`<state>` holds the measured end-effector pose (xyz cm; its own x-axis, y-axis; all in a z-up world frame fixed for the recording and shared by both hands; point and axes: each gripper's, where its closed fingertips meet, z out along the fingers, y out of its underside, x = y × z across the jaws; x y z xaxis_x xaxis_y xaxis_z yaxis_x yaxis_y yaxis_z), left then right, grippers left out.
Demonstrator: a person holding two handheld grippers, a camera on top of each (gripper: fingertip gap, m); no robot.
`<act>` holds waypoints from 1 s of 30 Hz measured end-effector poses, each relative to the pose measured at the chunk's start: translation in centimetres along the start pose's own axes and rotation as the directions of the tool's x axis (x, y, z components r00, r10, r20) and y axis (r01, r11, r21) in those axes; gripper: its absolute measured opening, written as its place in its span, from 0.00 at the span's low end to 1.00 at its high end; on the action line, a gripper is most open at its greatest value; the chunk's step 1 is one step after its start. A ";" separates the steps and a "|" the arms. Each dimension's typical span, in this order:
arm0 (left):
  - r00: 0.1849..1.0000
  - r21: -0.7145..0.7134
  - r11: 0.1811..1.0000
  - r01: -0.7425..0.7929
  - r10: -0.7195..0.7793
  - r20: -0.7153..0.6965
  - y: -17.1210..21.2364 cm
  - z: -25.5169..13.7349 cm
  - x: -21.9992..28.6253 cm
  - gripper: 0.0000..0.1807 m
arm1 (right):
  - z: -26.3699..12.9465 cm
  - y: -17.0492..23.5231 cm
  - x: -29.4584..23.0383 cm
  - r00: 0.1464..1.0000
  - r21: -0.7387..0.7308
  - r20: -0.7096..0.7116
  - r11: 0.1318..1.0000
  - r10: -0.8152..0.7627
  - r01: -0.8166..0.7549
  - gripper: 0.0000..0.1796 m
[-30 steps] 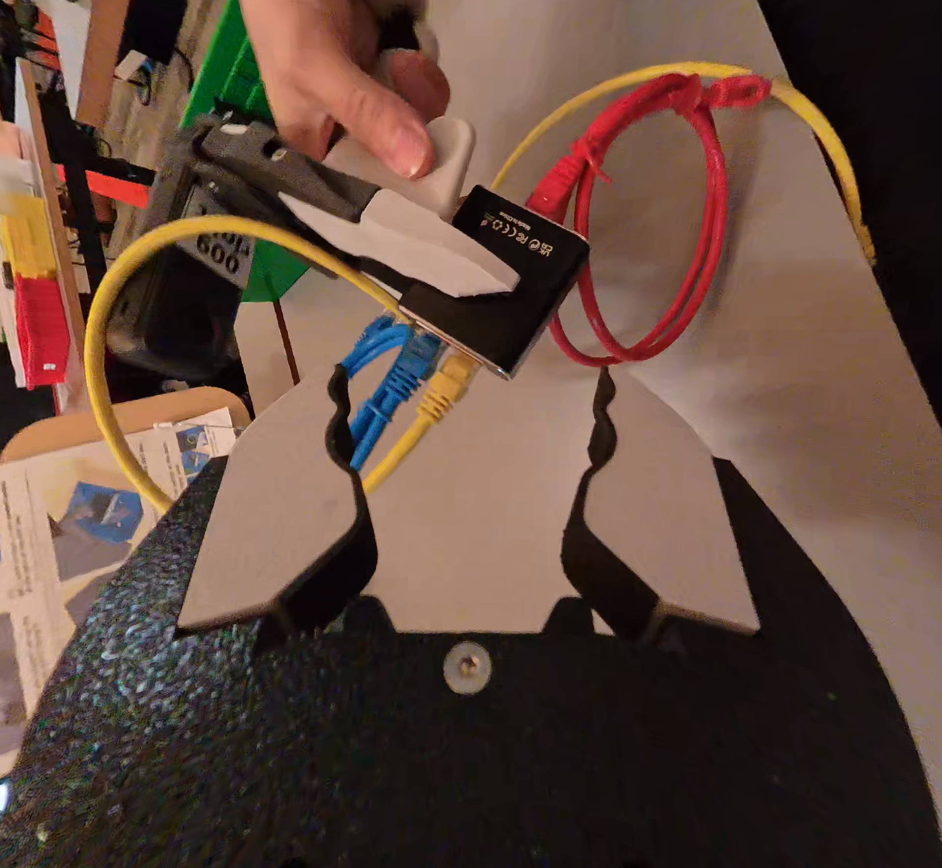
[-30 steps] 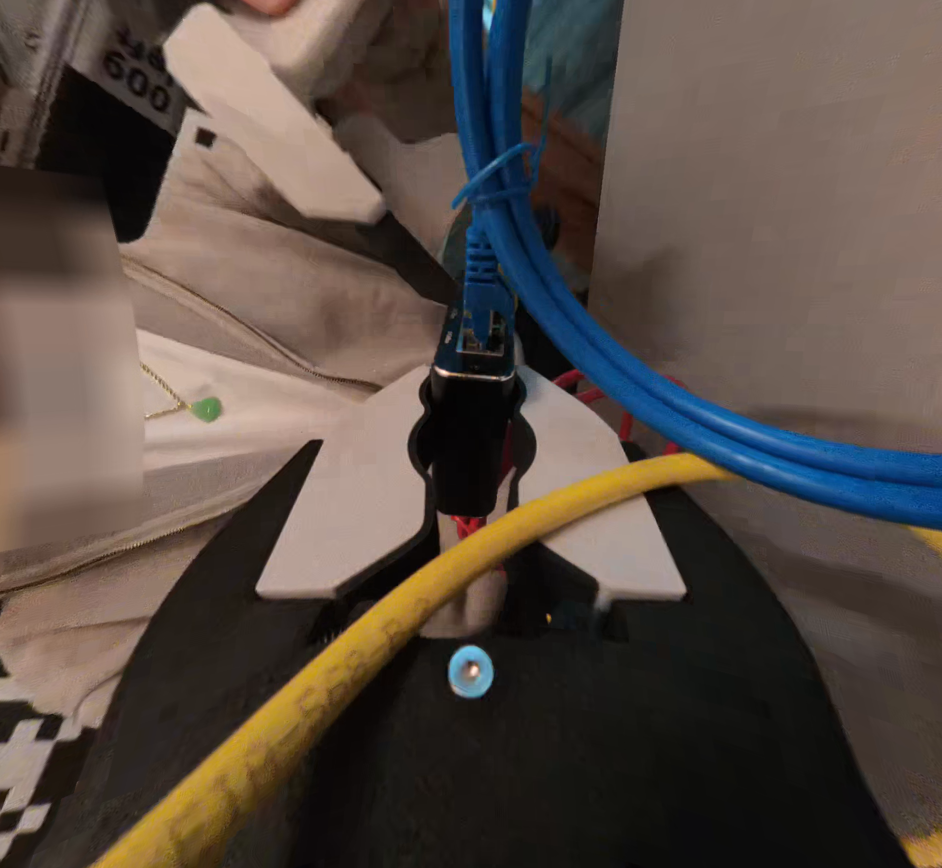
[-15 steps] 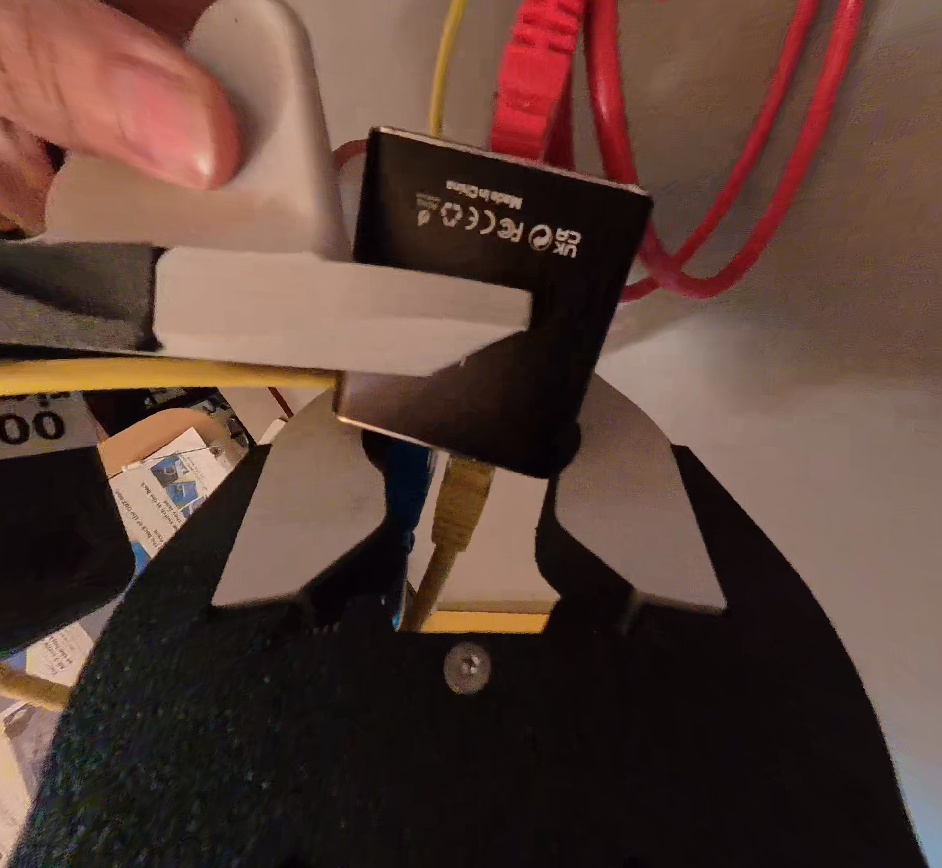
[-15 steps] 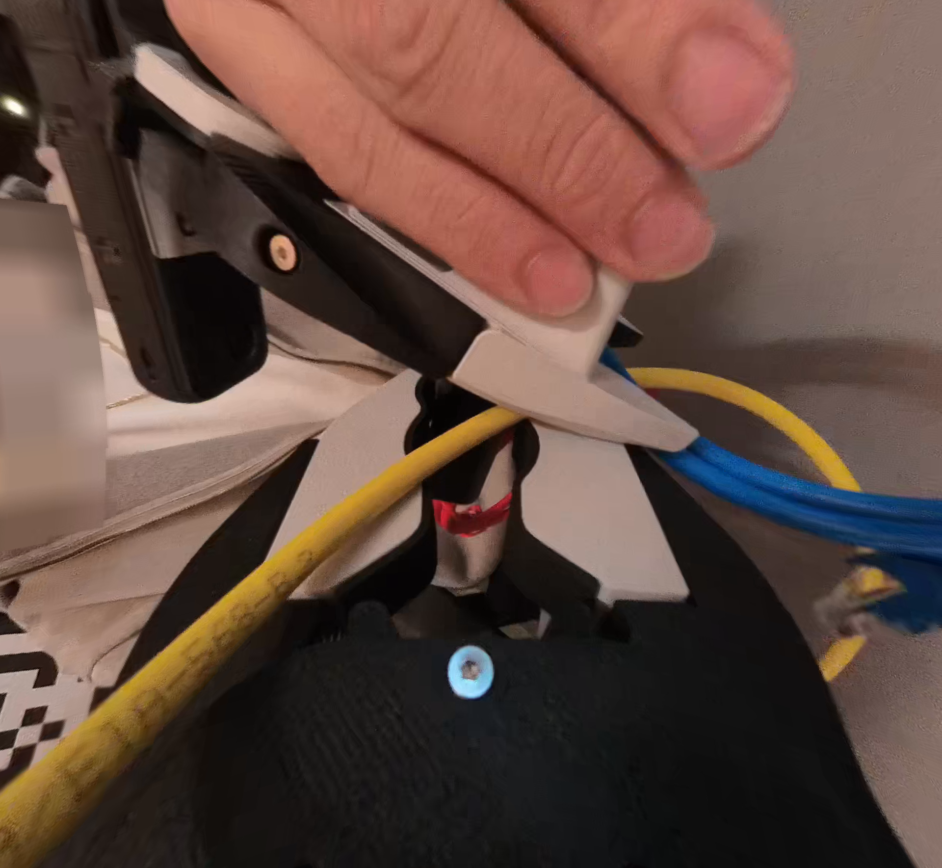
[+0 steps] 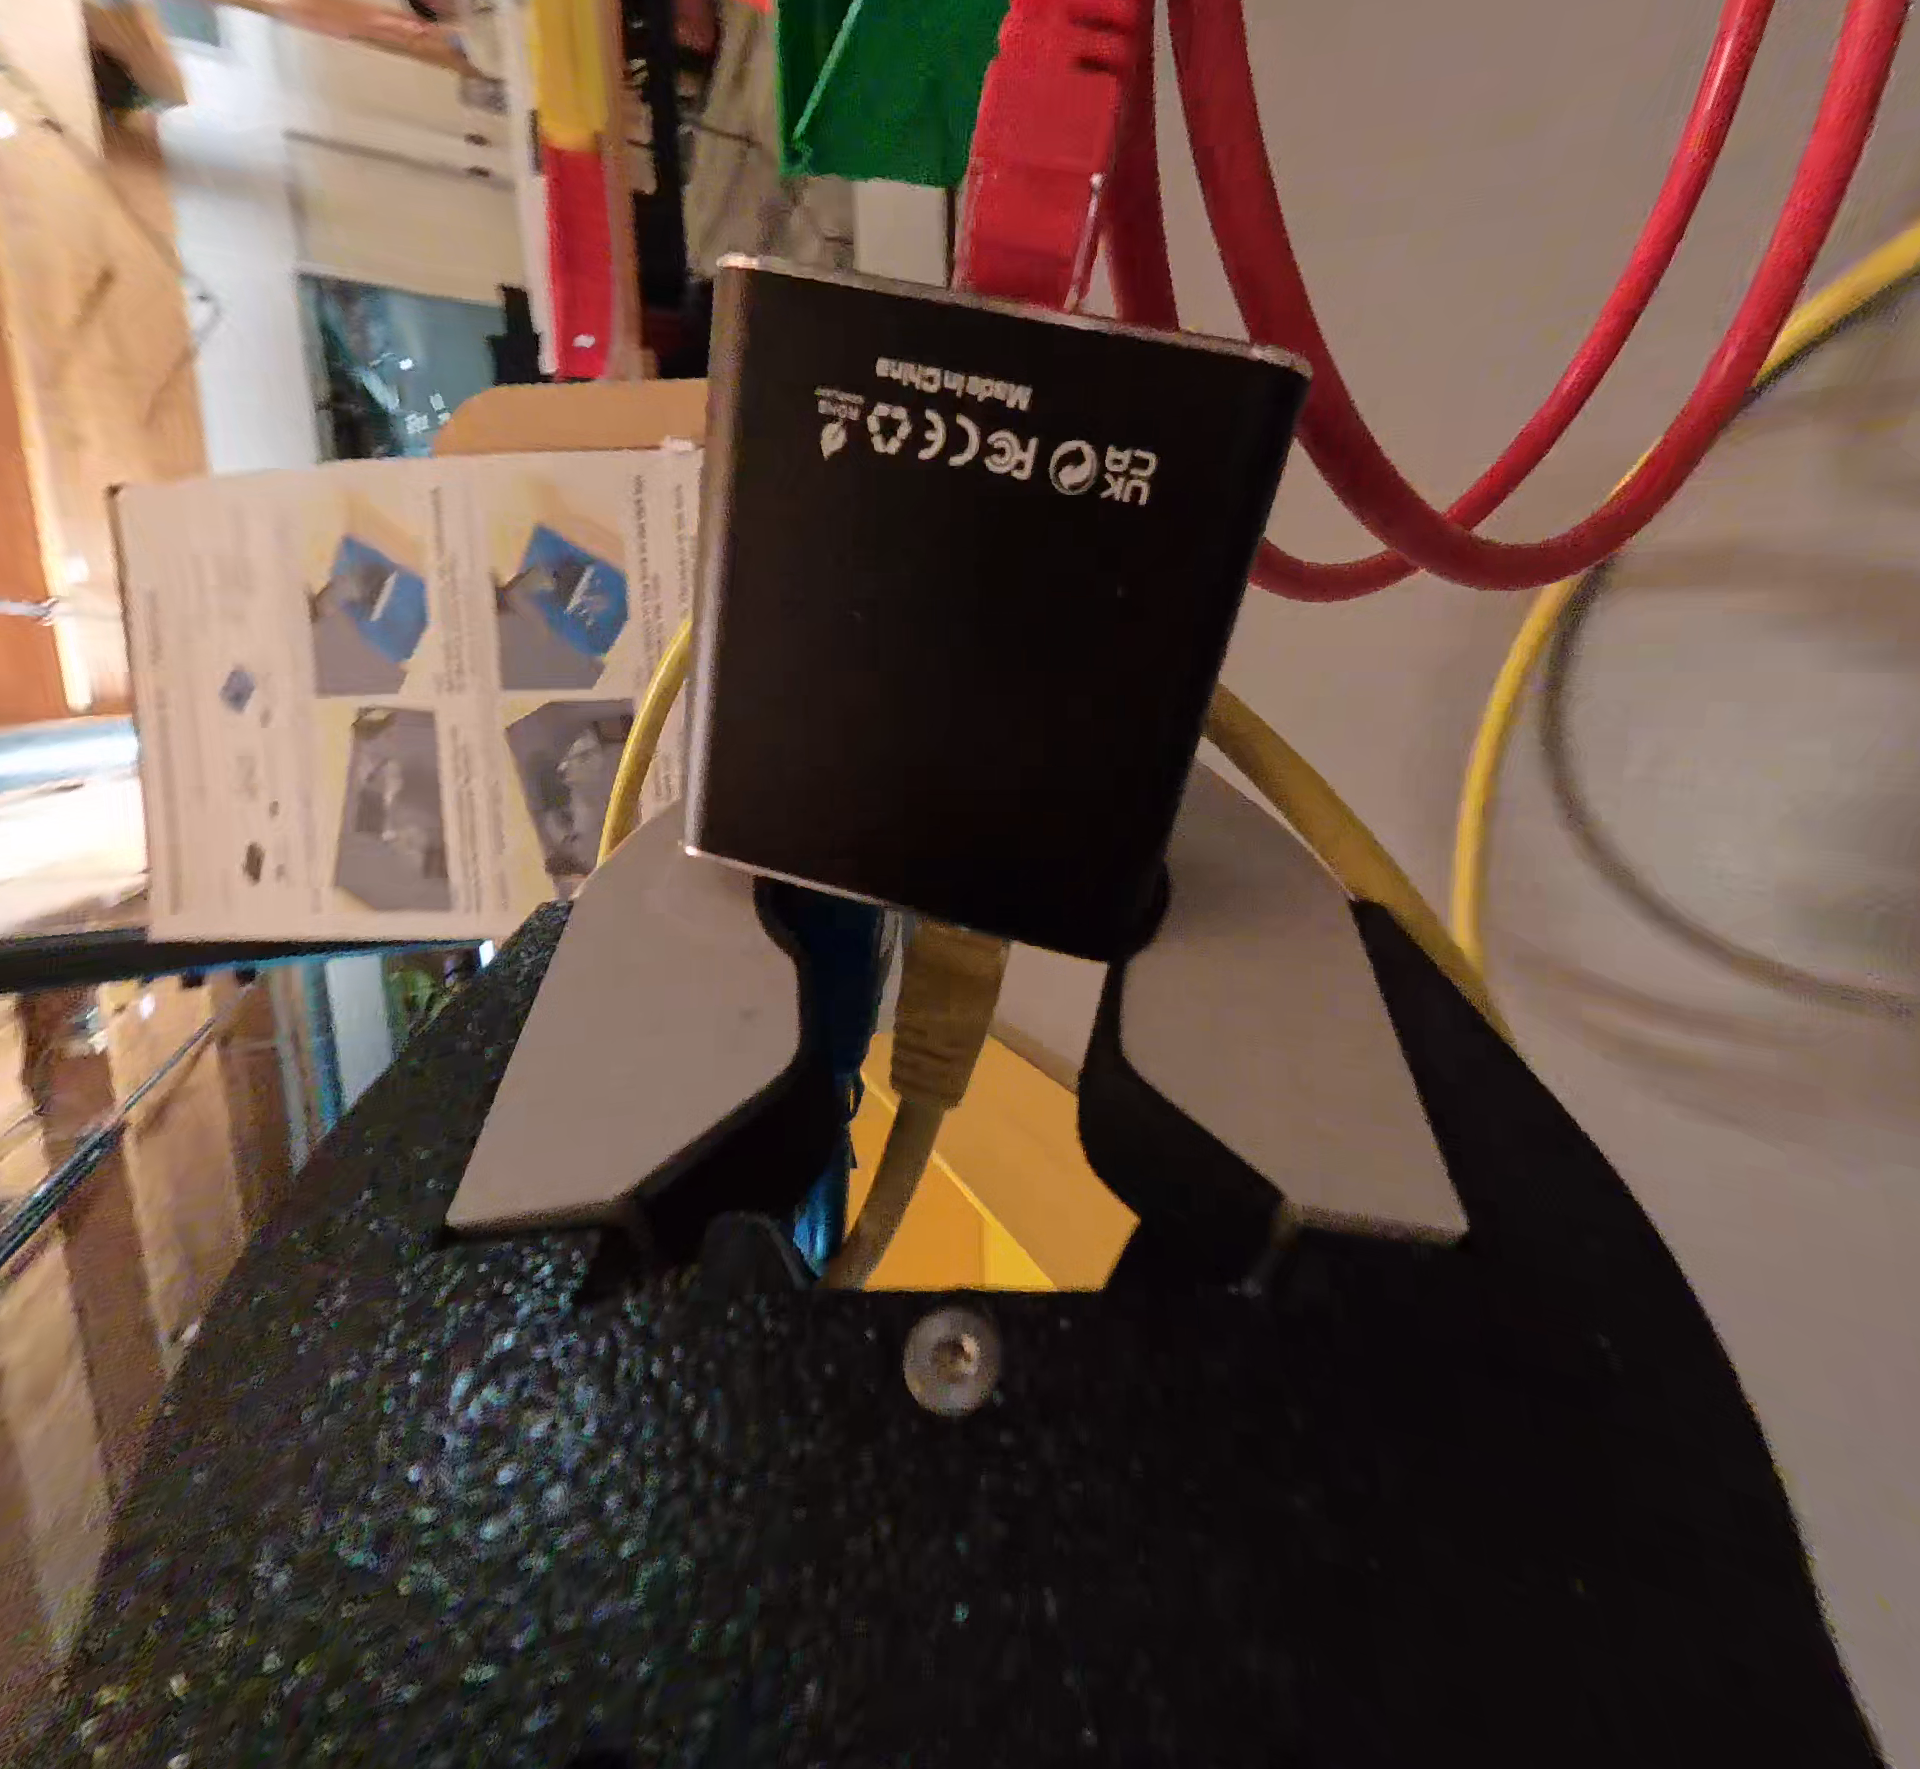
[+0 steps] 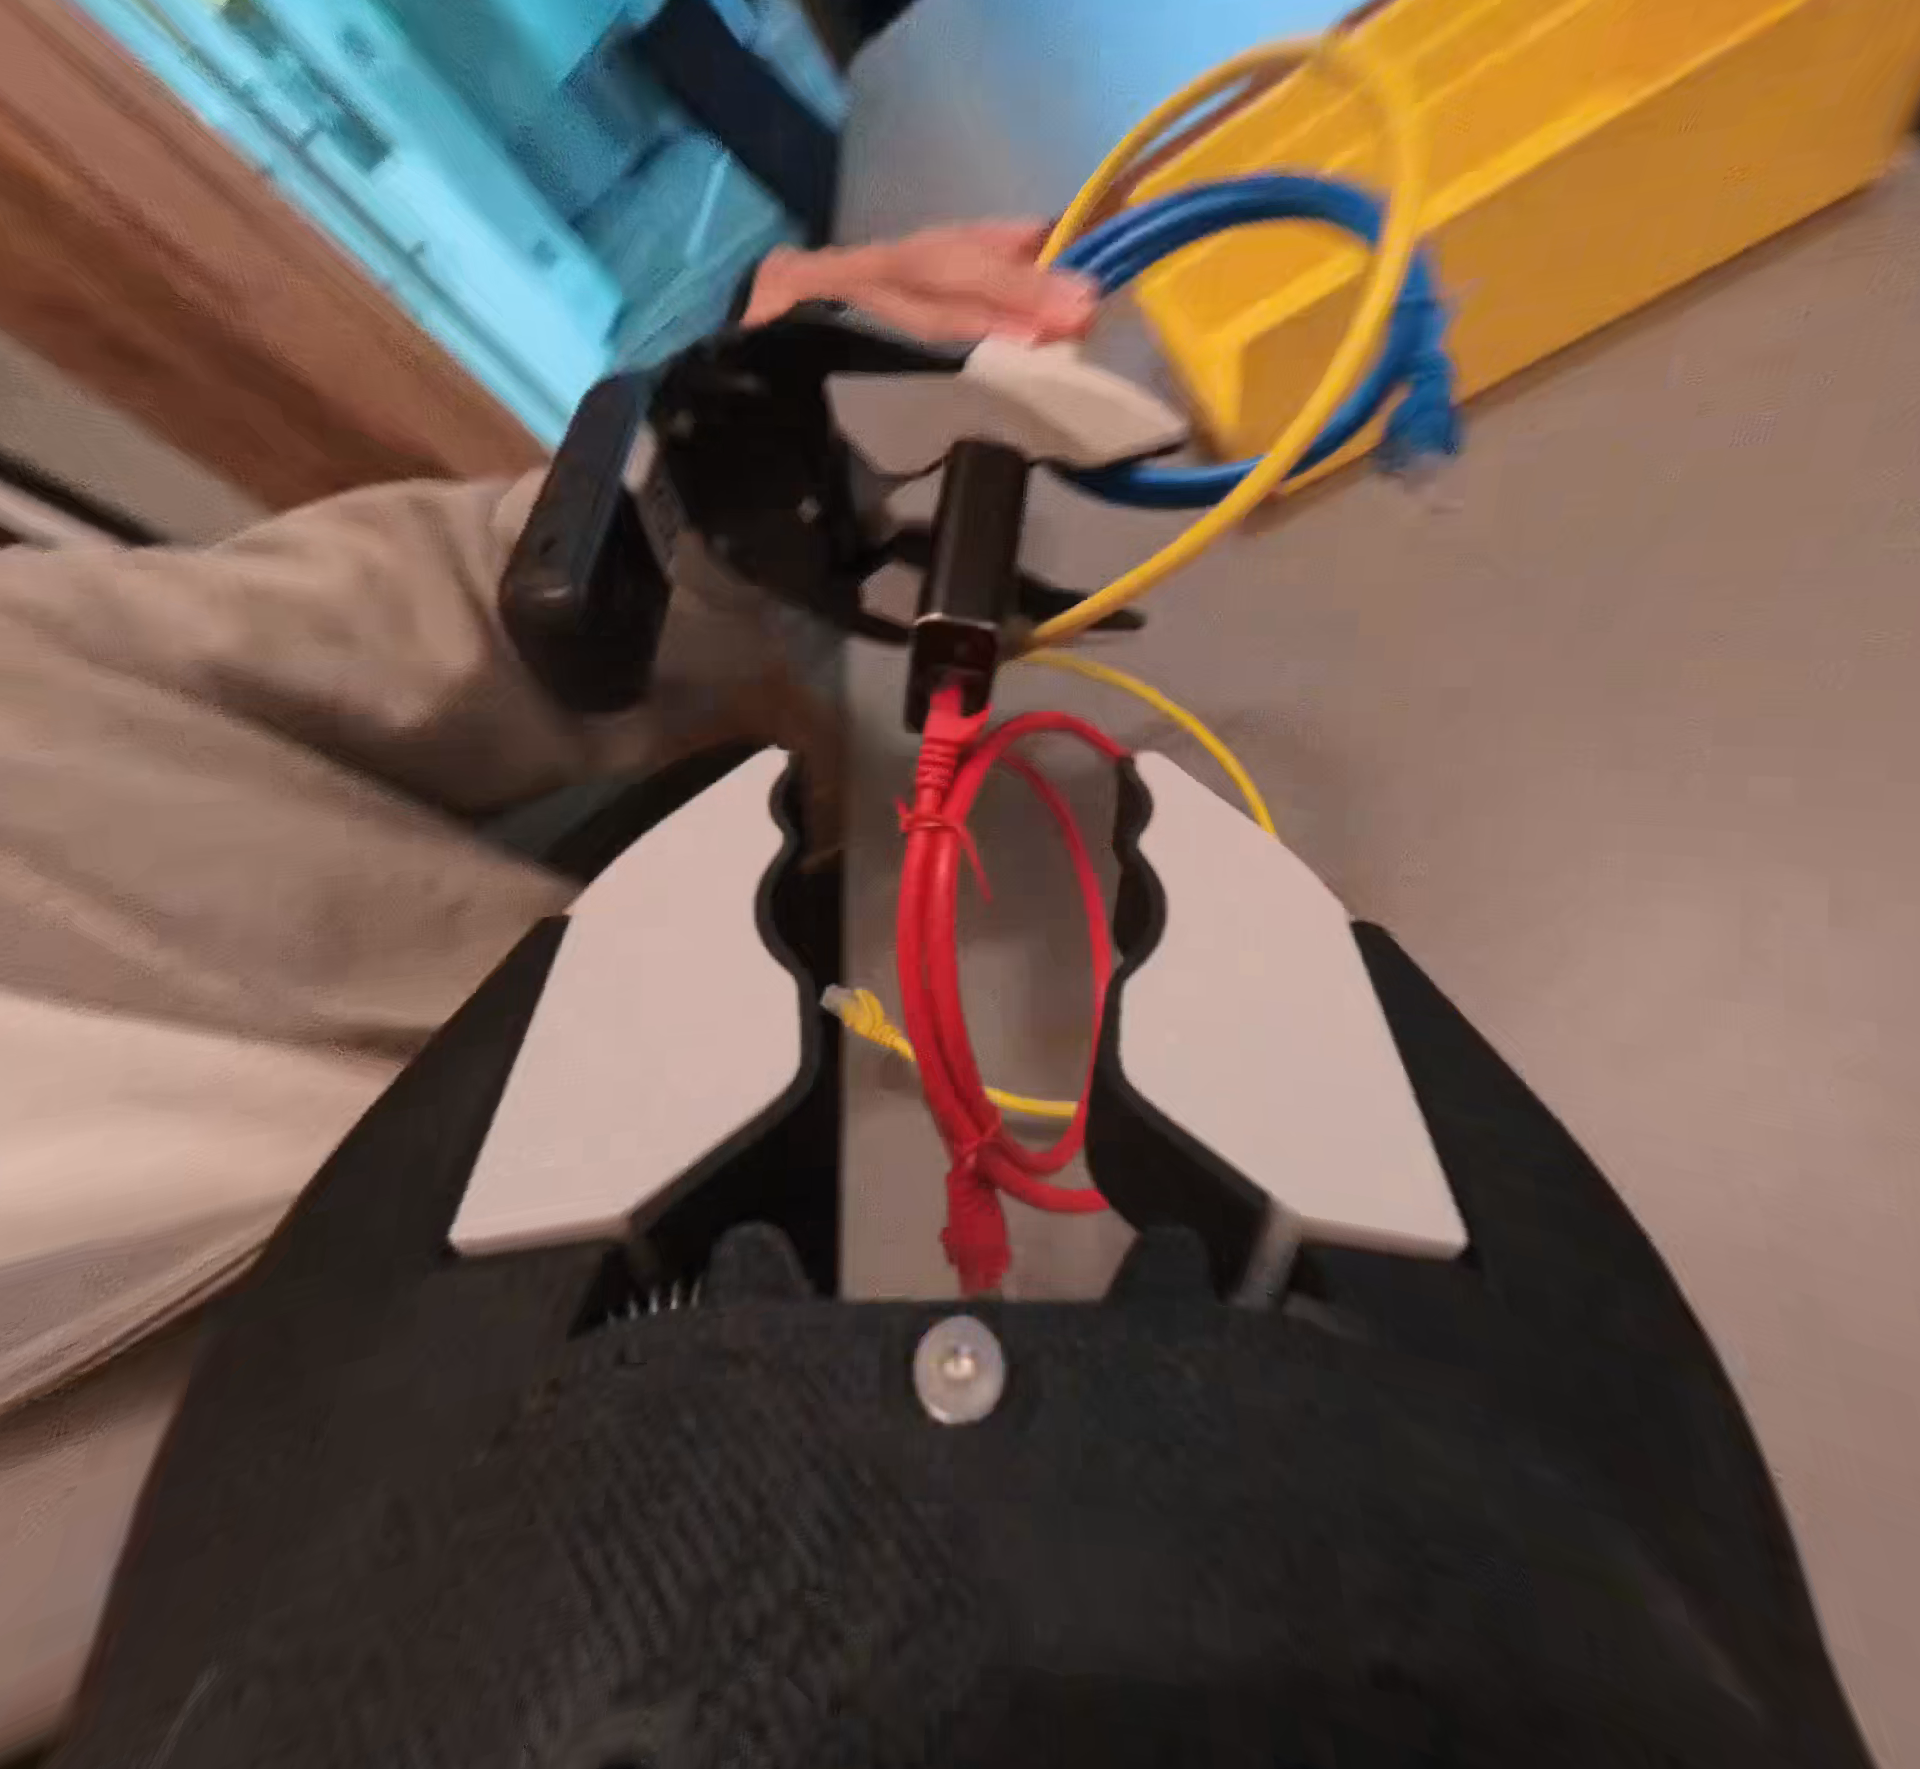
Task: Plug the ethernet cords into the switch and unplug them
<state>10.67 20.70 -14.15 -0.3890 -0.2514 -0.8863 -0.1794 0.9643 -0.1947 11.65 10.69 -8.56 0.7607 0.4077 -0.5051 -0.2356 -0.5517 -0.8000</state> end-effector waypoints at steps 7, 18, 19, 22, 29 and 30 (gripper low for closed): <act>0.948 -0.069 0.997 0.027 -0.004 0.318 0.6 0.0 -2.3 0.31 | 3.0 0.1 -0.1 0.854 -0.038 -0.288 0.896 -0.433 0.442 0.41; 0.952 0.083 0.992 0.099 -0.119 0.283 -1.6 -0.6 -1.2 0.31 | 4.5 2.1 1.8 0.266 -0.531 -0.357 0.429 -0.895 0.731 0.06; 0.960 0.101 0.988 0.114 -0.135 0.245 -1.8 -0.7 -0.7 0.31 | 4.1 1.9 1.9 0.151 -0.587 -0.364 0.352 -0.919 0.729 0.06; 0.983 0.149 0.977 0.152 -0.165 0.082 -2.6 -1.1 1.4 0.31 | 3.3 1.8 1.4 -0.109 -0.706 -0.299 0.143 -0.948 0.694 0.06; 0.850 0.177 0.882 0.436 -0.339 -0.404 -3.9 -3.5 5.1 0.32 | 2.6 2.3 1.7 -0.388 -0.809 -0.114 -0.142 -0.914 0.571 0.06; 0.803 0.179 0.848 0.499 -0.374 -0.464 -4.2 -3.7 5.4 0.30 | 2.7 2.4 1.6 -0.397 -0.807 -0.102 -0.157 -0.912 0.569 0.06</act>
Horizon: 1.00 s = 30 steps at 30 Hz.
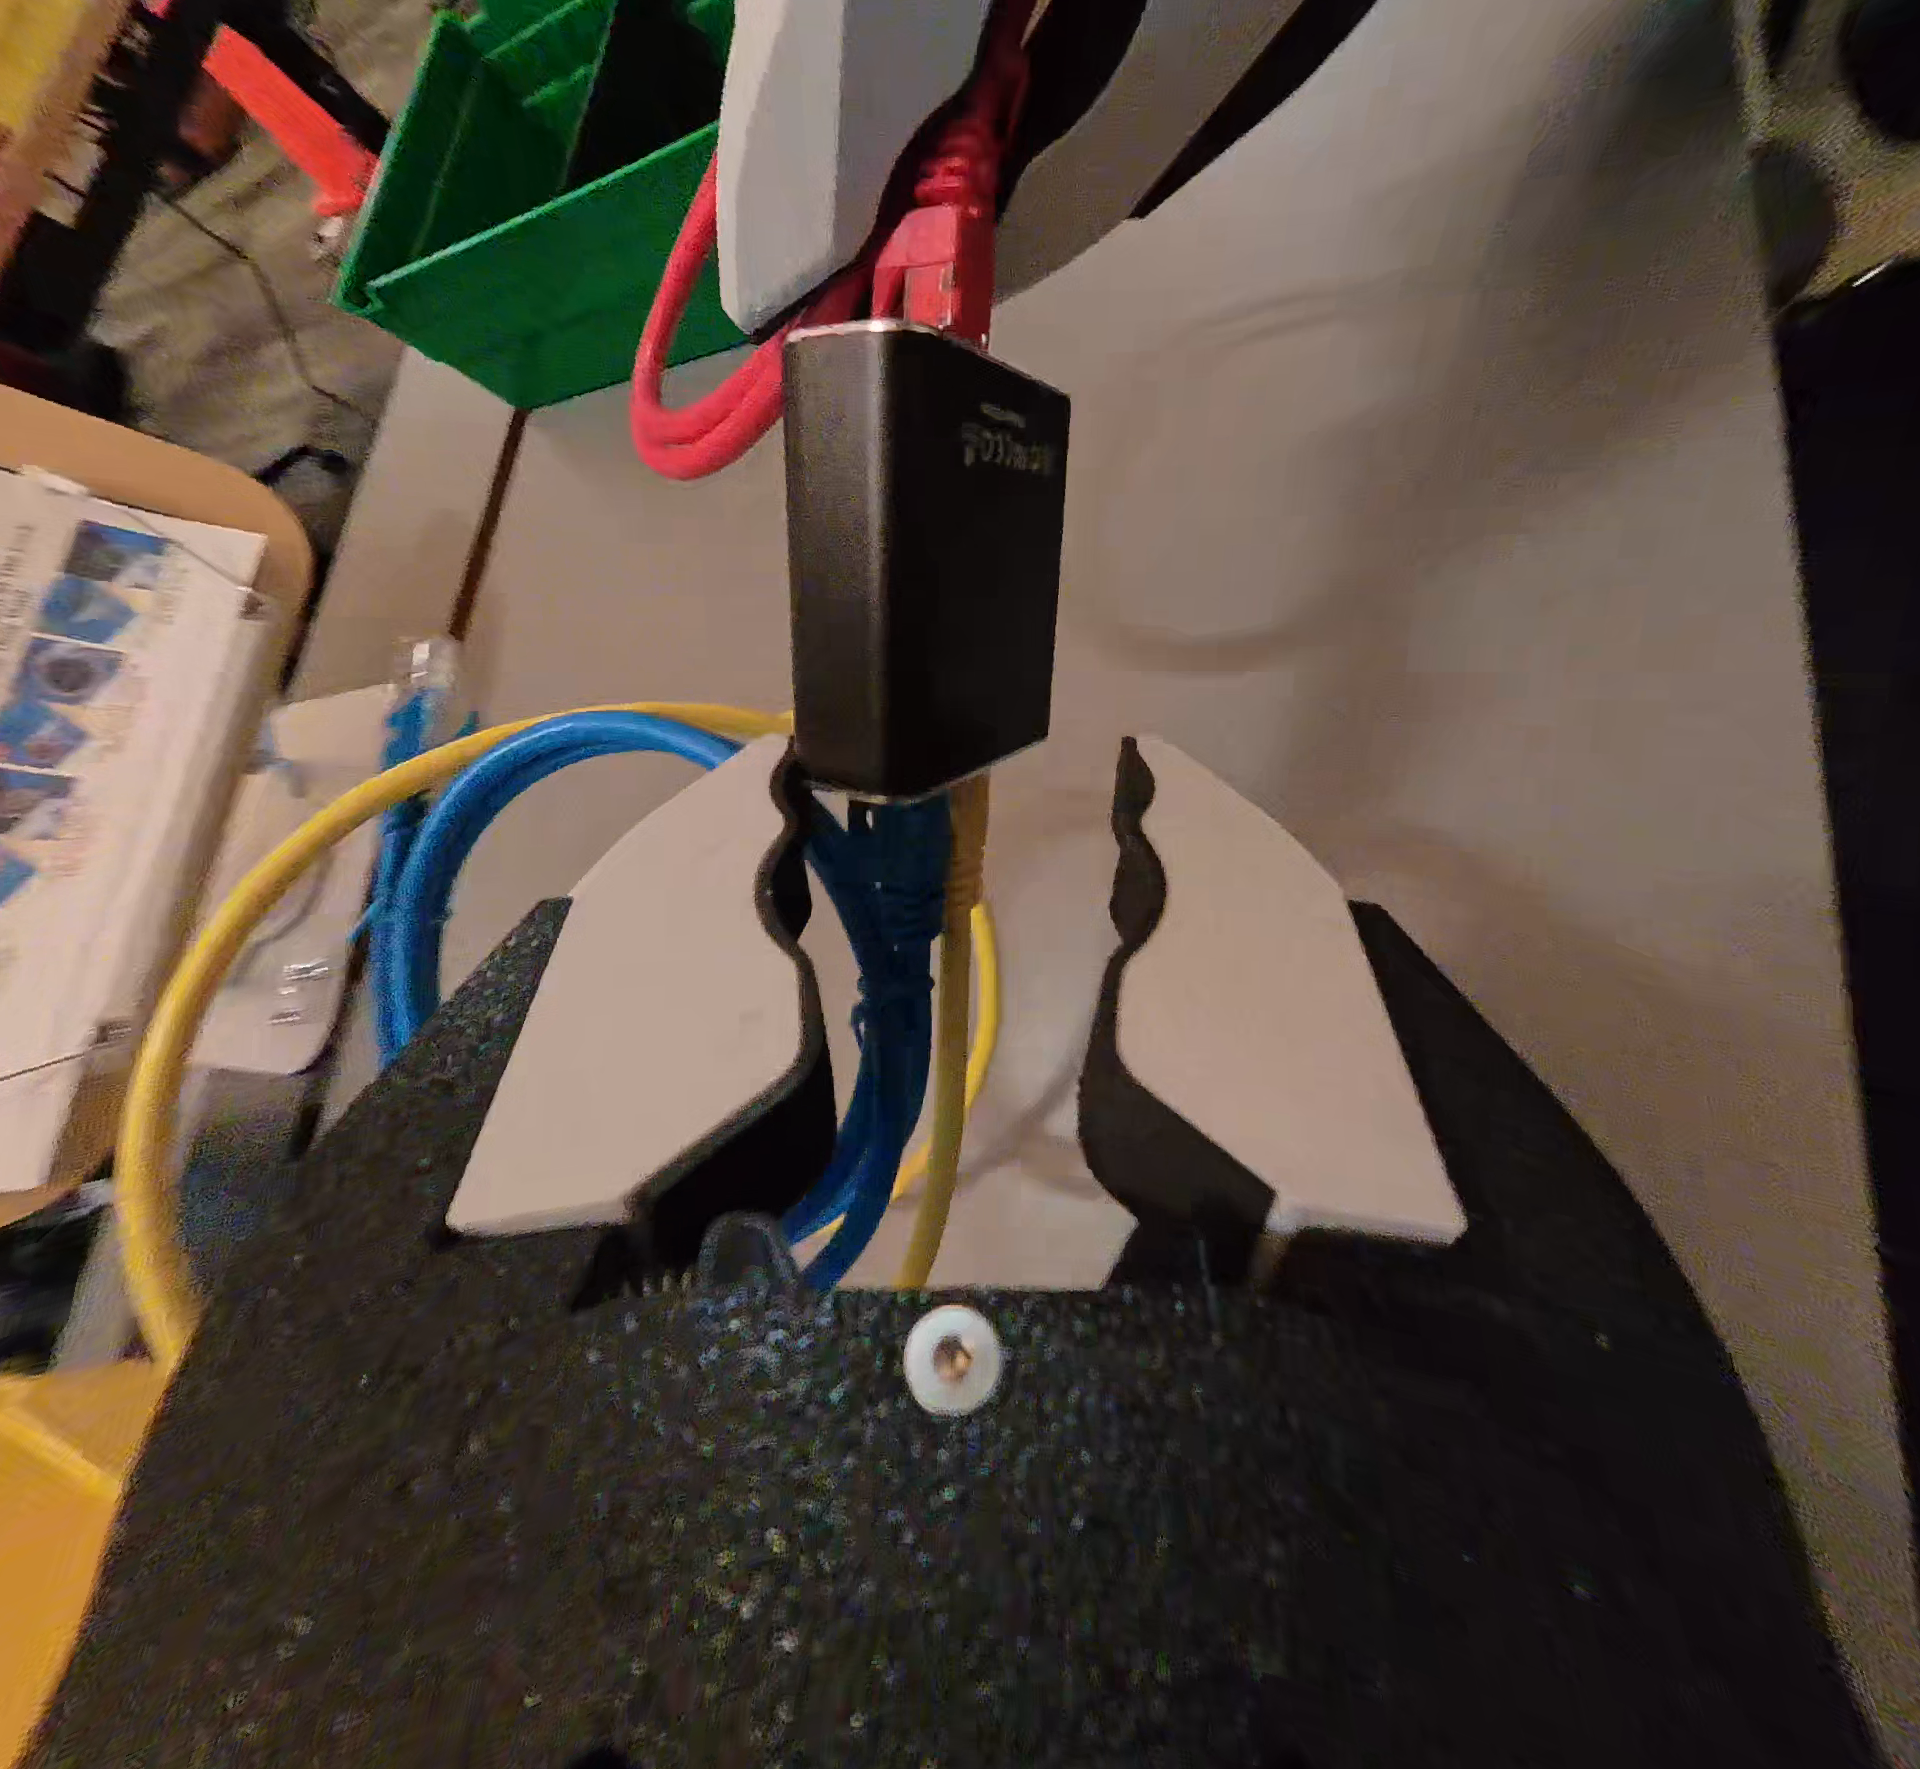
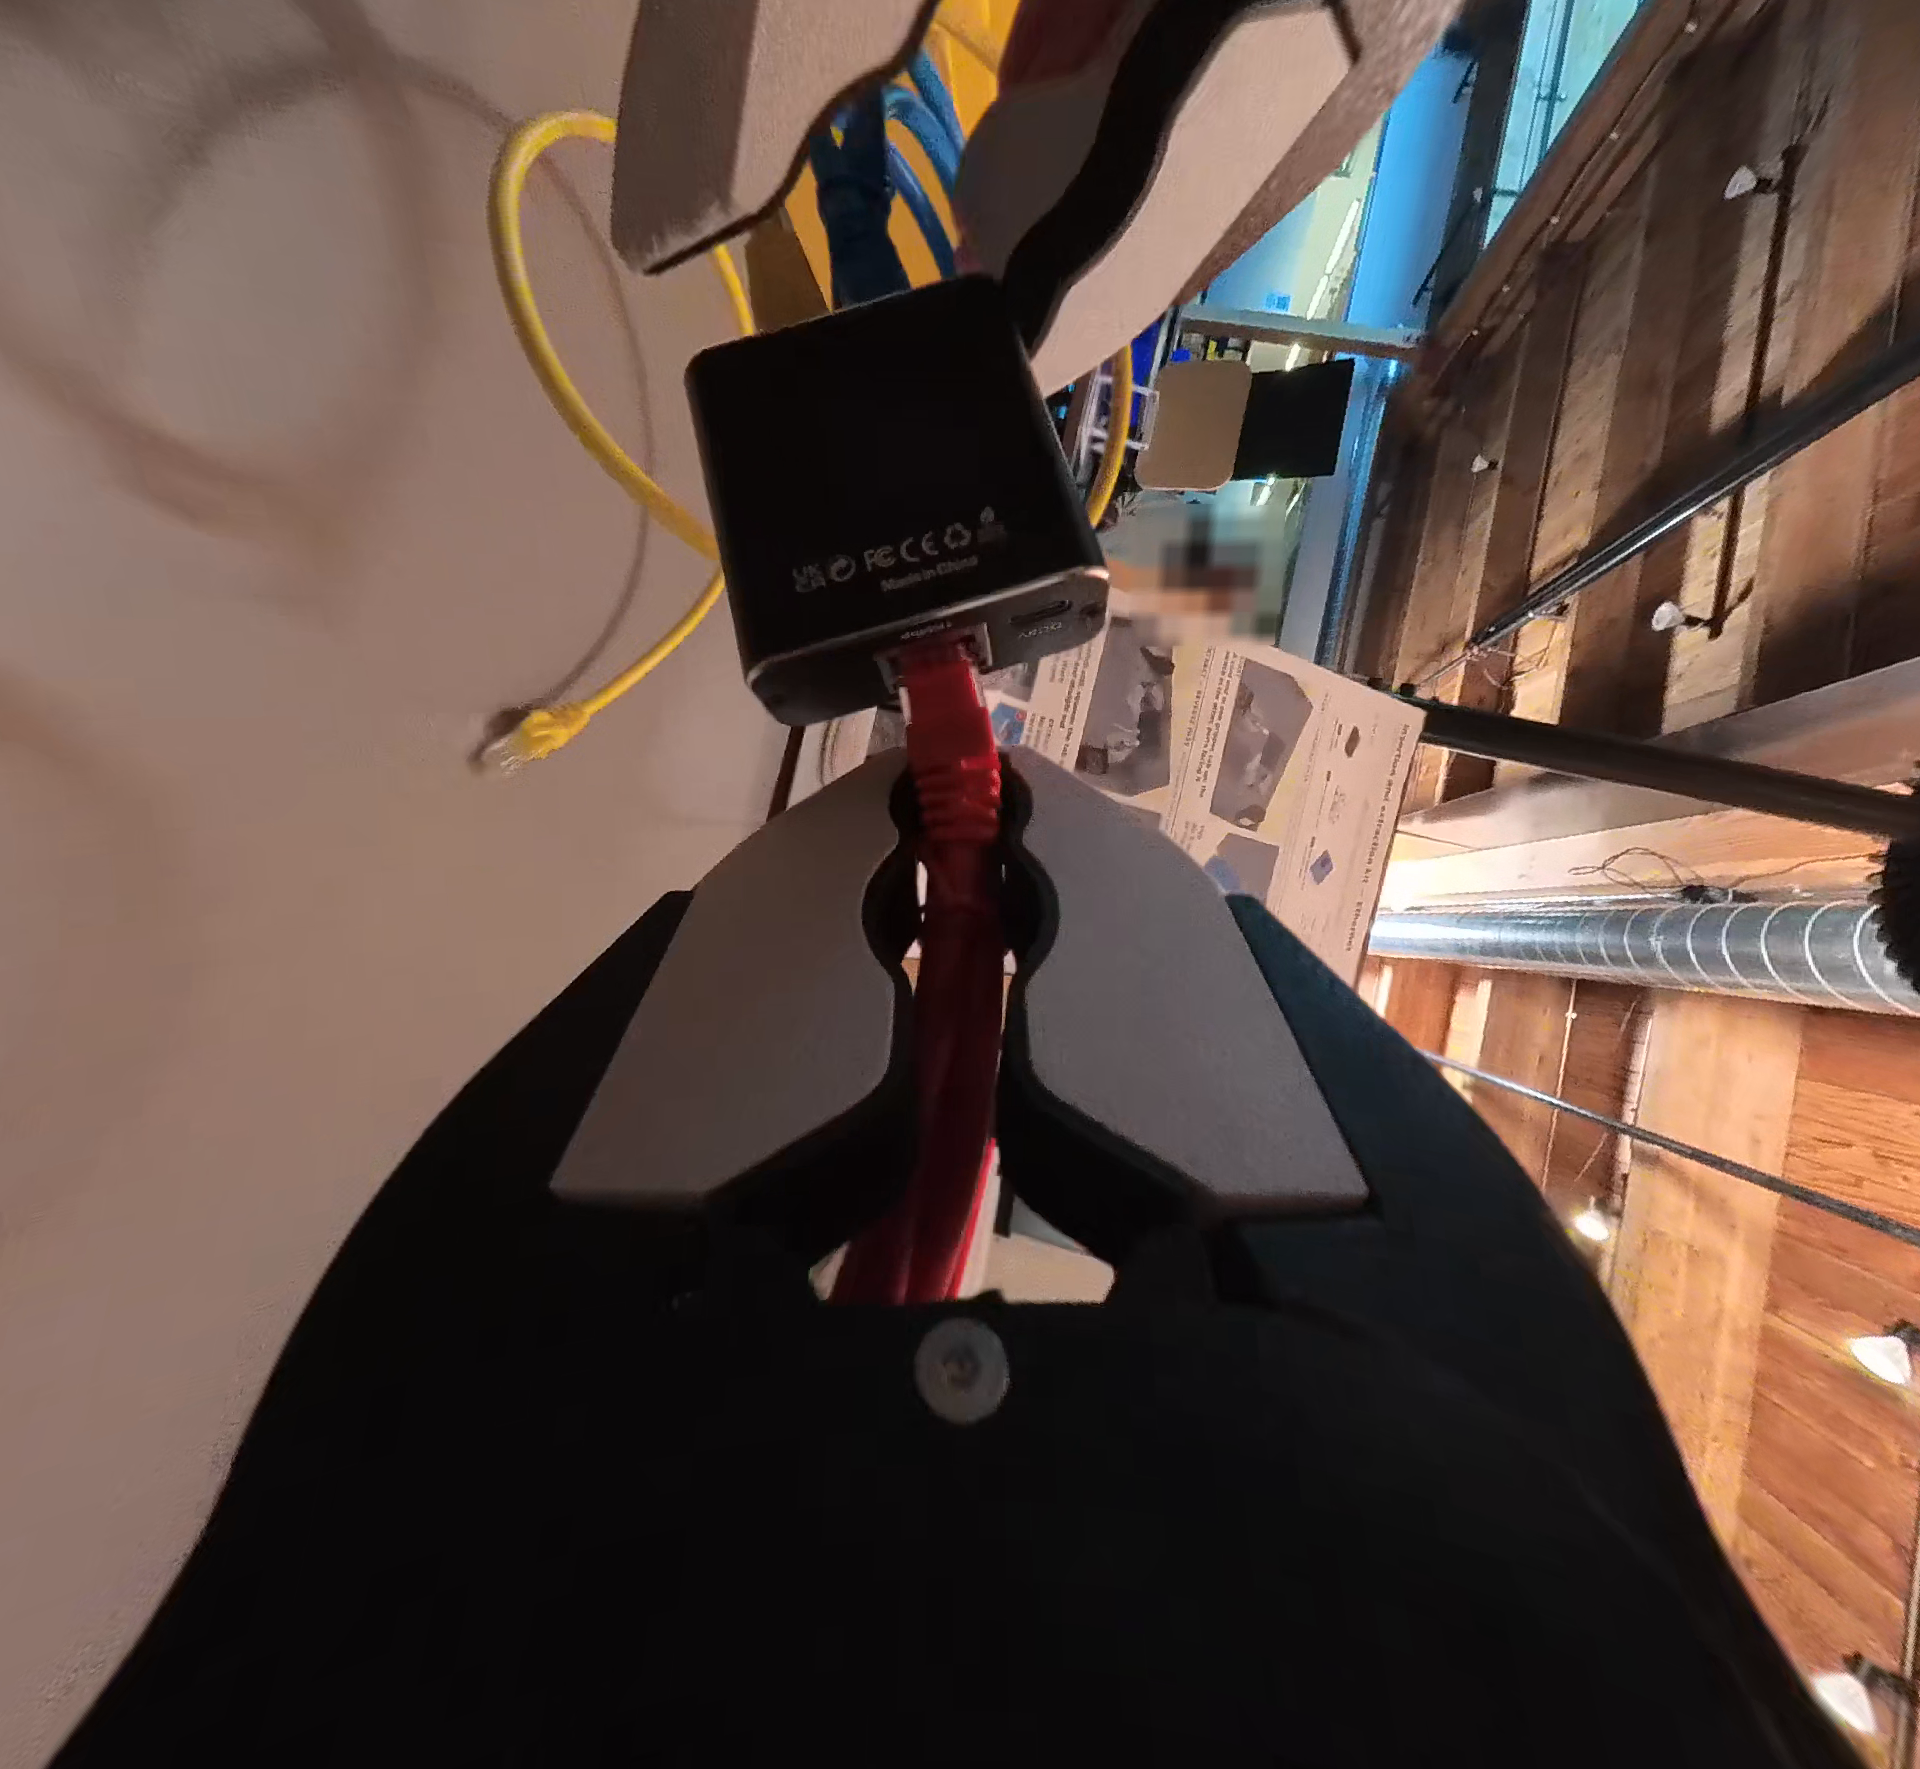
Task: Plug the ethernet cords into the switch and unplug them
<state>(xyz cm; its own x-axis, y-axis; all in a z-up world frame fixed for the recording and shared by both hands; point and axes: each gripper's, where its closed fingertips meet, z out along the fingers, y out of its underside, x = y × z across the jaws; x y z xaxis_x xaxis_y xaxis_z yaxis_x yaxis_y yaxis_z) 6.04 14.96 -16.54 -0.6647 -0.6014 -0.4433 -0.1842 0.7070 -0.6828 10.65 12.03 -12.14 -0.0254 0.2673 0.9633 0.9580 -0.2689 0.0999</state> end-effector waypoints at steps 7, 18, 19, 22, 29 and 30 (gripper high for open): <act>0.998 0.049 0.997 0.058 -0.058 0.002 0.3 2.4 -0.2 0.18 | 0.7 -0.2 -0.9 0.987 0.011 0.130 0.995 0.093 -0.095 0.07; 0.745 -0.297 0.929 -0.222 0.358 0.563 1.6 -1.6 -9.3 0.14 | -2.9 2.9 4.5 0.286 0.142 0.174 0.263 0.942 -0.954 0.28; 0.695 -0.329 0.911 -0.250 0.405 0.594 1.3 -2.0 -9.8 0.14 | -3.4 2.5 5.3 0.049 0.207 0.280 -0.010 0.959 -0.978 0.30; 0.549 -0.393 0.857 -0.333 0.515 0.658 -0.3 -2.7 -10.5 0.14 | -3.5 3.6 5.3 -0.353 0.275 0.433 -0.494 0.830 -0.825 0.30; 0.363 -0.502 0.786 -0.360 0.614 0.701 -1.2 -3.8 -11.2 0.14 | -3.0 4.2 1.7 -0.588 0.235 0.453 -0.726 0.670 -0.646 0.32; 0.355 -0.489 0.795 -0.359 0.600 0.717 -1.4 -4.1 -11.3 0.14 | -3.2 4.2 1.3 -0.591 0.243 0.437 -0.721 0.678 -0.648 0.33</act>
